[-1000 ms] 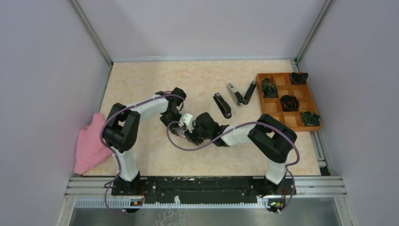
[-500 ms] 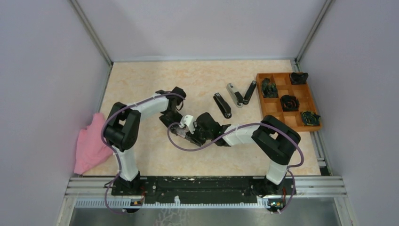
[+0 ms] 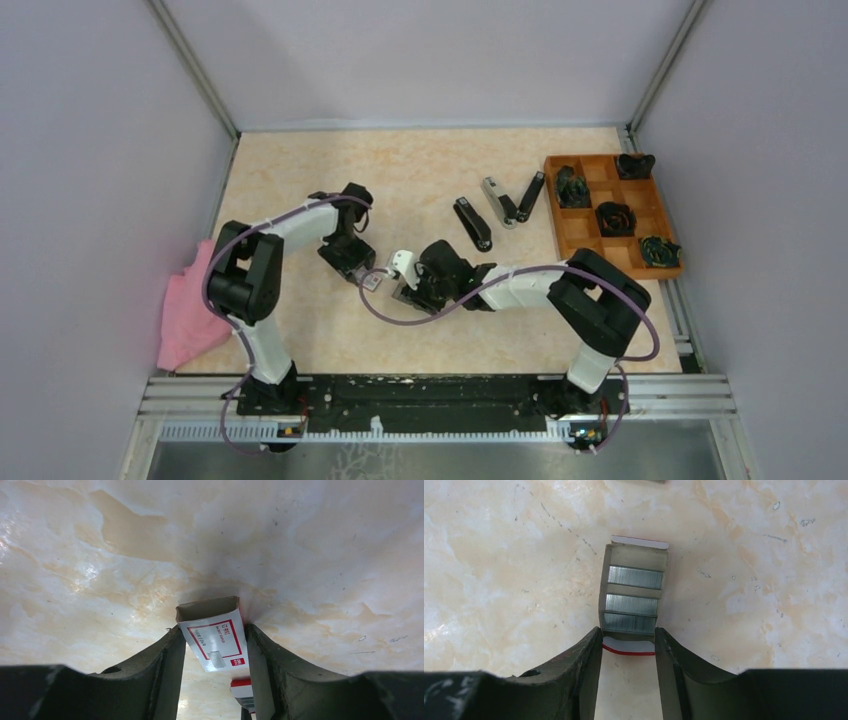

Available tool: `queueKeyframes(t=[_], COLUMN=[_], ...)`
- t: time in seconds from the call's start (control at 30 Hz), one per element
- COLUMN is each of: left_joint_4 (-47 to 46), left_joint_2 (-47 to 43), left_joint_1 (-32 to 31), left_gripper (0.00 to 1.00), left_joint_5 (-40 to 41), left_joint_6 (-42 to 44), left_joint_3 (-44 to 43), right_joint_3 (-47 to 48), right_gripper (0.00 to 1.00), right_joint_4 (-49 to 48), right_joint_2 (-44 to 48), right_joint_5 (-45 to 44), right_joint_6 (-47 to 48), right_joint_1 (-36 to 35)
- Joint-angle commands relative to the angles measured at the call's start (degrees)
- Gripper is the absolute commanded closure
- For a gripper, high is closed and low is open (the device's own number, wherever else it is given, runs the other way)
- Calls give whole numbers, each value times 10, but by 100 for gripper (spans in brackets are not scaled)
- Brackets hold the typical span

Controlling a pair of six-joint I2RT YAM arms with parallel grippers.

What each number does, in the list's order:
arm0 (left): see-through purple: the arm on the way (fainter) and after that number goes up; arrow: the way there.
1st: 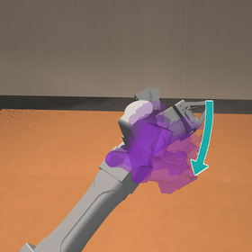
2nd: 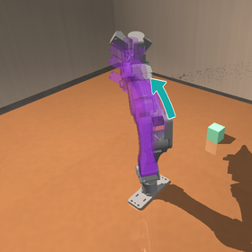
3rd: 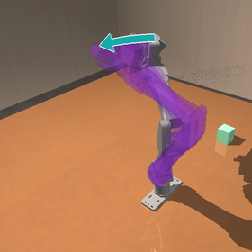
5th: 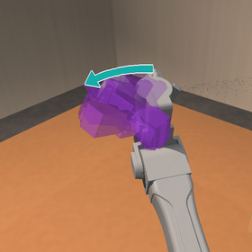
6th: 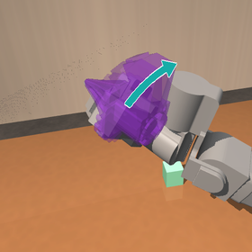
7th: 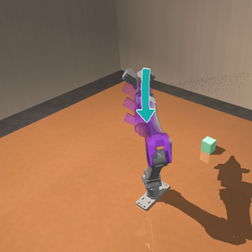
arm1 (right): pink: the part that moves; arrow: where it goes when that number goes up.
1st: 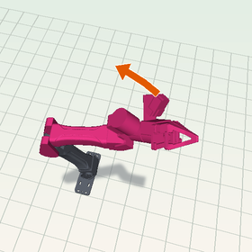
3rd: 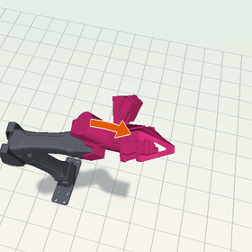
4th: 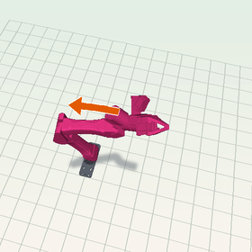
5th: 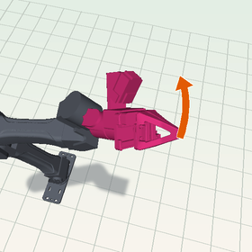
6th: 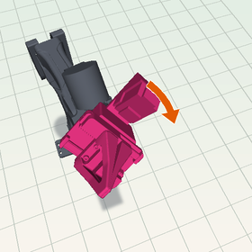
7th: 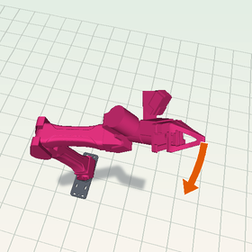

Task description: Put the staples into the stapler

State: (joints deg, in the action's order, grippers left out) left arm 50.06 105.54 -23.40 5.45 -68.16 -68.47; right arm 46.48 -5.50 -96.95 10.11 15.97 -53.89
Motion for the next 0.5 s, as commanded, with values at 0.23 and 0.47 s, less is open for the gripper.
queueKeyframes(t=[0.23,0.47], left_joint_4=[-19,-52], left_joint_2=[-63,-159], left_joint_1=[7,8], left_gripper=[34,23], left_joint_5=[29,24], left_joint_6=[43,91], left_joint_3=[29,56], right_joint_3=[4,19], right_gripper=[49,42], right_joint_4=[77,71], right_joint_2=[18,41], right_joint_5=[-63,-132], right_joint_6=[28,13], right_joint_1=[19,36])
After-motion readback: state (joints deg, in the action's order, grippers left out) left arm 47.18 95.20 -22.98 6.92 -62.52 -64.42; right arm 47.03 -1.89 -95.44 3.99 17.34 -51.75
